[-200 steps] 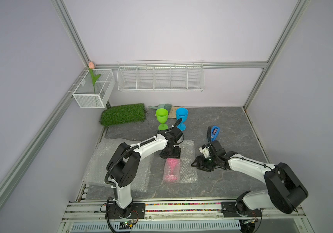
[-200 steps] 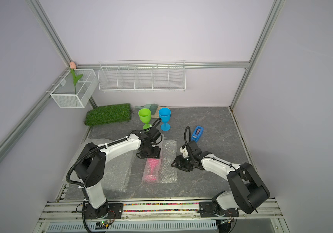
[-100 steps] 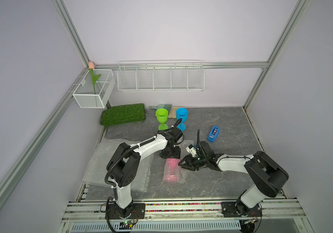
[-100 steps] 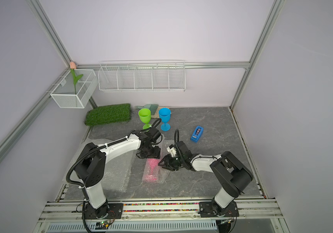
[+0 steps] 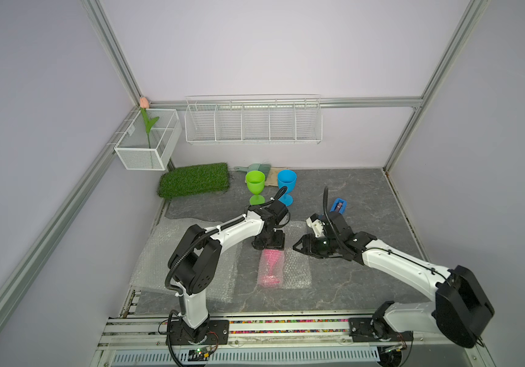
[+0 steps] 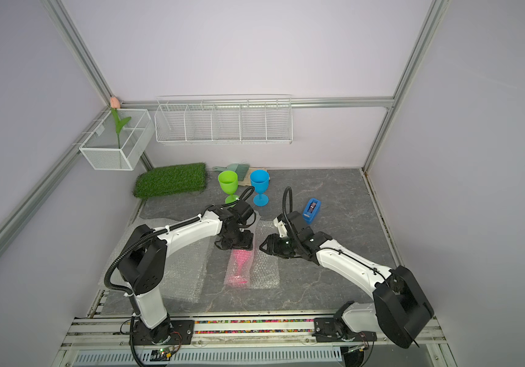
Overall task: Wrap wine glasses in bubble wrap
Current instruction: Wrap the wine glass in bubble wrap.
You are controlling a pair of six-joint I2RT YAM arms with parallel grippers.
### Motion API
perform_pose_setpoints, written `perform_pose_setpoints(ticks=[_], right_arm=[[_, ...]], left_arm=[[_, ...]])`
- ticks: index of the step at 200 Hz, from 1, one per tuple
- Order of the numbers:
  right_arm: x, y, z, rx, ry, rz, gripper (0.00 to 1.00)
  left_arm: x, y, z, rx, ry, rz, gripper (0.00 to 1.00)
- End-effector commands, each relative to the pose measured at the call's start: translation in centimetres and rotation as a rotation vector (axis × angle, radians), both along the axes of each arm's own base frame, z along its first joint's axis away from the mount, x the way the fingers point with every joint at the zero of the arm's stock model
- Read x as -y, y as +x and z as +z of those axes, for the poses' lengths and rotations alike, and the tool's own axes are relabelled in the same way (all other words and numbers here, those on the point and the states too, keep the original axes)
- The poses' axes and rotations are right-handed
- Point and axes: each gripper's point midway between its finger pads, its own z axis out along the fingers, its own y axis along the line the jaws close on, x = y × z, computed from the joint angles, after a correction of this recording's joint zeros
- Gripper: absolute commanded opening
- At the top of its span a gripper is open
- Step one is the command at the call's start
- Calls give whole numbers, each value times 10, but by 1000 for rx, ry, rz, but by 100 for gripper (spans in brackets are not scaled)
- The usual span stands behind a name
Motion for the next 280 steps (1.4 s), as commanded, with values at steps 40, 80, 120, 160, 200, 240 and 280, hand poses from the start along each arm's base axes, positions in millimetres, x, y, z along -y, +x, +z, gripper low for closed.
perform_pose_setpoints(ticks=[40, 80, 120, 160, 200, 240, 280], right_arm=[[-41, -6, -38, -146, 156, 65, 43], [-51, -2, -47, -174, 210, 56, 38], [-47, -3, -67, -211, 175, 39, 25], [-41, -8, -72, -226, 153, 33, 15], [-39, -8, -73, -232, 137, 33, 14], [-38, -8, -77, -238, 125, 34, 13], [-36, -9, -82, -242, 117, 31, 12]], left_arm=[[-11, -17, -32, -86, 71, -8, 68], [-10, -17, -32, -87, 65, -11, 68], [-10, -17, -30, -82, 65, -16, 68], [-7, -13, -21, -60, 49, -27, 68], [-2, -9, -5, -27, 14, -38, 76], [0, -7, 16, 15, -19, -53, 92], [1, -7, 37, 45, -48, -76, 97]])
